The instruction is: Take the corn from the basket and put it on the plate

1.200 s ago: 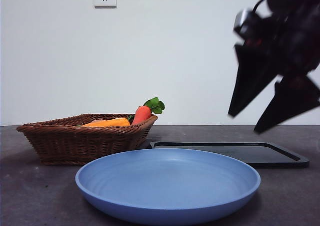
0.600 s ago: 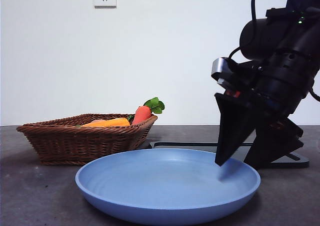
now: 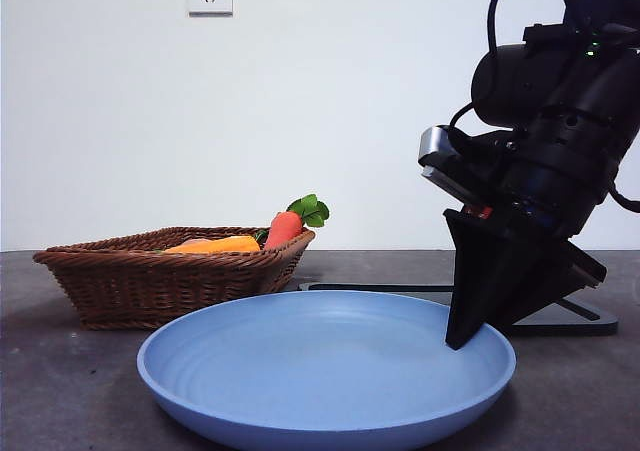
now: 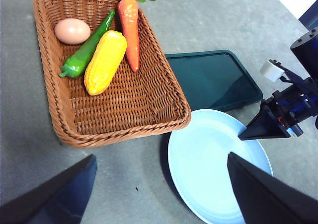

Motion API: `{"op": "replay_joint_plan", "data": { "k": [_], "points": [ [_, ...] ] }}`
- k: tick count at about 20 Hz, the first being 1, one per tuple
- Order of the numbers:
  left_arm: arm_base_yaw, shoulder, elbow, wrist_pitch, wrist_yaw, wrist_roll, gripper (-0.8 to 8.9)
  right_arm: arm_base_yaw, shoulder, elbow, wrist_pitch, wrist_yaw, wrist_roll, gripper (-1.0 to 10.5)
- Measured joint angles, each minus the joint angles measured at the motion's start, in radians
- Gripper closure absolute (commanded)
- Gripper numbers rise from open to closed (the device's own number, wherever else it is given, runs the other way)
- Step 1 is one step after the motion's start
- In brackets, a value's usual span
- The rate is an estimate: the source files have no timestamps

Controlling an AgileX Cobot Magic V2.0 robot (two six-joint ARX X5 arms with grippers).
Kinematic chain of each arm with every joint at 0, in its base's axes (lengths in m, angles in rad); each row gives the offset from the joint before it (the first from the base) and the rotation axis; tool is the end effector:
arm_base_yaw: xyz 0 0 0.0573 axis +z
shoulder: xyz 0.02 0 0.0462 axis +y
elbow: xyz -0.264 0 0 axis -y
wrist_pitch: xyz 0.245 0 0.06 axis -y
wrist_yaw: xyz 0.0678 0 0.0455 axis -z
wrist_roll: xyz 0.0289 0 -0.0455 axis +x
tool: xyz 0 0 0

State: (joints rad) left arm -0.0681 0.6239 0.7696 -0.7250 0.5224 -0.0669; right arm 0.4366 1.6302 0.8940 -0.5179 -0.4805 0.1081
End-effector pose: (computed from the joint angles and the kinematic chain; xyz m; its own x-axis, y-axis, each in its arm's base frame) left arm 0.1159 -0.0224 0.3018 0.6896 -0.5472 -0.4744 0.4380 0.8368 -0.3285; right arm 0.2541 0.1333 0.1582 0.0548 0.5356 -0.8427 -0.4096 0.7817 0.4703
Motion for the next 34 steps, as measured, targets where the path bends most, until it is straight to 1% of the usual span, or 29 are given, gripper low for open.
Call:
{"op": "replay_joint_plan", "data": {
  "k": [2,4,8,12,16,19,21,26,29,34],
  "points": [
    [0.000,0.023,0.000,0.011,0.000,0.000,3.93,-0.001,-0.006,0.000,-0.014,0.000,0.004,9.4],
    [-0.004,0.055,0.000,0.047,-0.001,0.000,3.98,-0.006,-0.049,0.000,-0.058,0.005,0.005,9.4],
    [-0.031,0.159,0.000,0.181,-0.005,0.001,3.98,-0.010,-0.213,0.000,-0.175,0.015,-0.003,9.4],
    [-0.093,0.311,0.015,0.296,-0.092,0.013,3.98,-0.019,-0.392,0.000,-0.226,0.014,-0.003,9.4],
    [-0.152,0.516,0.123,0.311,-0.175,0.065,3.98,-0.051,-0.516,0.000,-0.275,0.017,0.013,9.4],
    [-0.192,0.676,0.213,0.311,-0.239,0.120,3.98,-0.084,-0.583,0.000,-0.296,0.018,0.026,9.4],
    [-0.215,0.786,0.278,0.312,-0.265,0.152,3.98,-0.110,-0.618,0.000,-0.317,0.018,0.031,9.4],
    [-0.251,0.998,0.412,0.312,-0.338,0.212,3.98,-0.149,-0.705,0.000,-0.340,0.020,0.042,9.4],
    [-0.260,1.099,0.480,0.314,-0.342,0.240,3.98,-0.158,-0.735,0.000,-0.358,0.022,0.052,9.4],
    [-0.269,1.226,0.542,0.315,-0.343,0.261,3.98,-0.159,-0.754,0.000,-0.370,0.022,0.062,9.4]
  ]
}}
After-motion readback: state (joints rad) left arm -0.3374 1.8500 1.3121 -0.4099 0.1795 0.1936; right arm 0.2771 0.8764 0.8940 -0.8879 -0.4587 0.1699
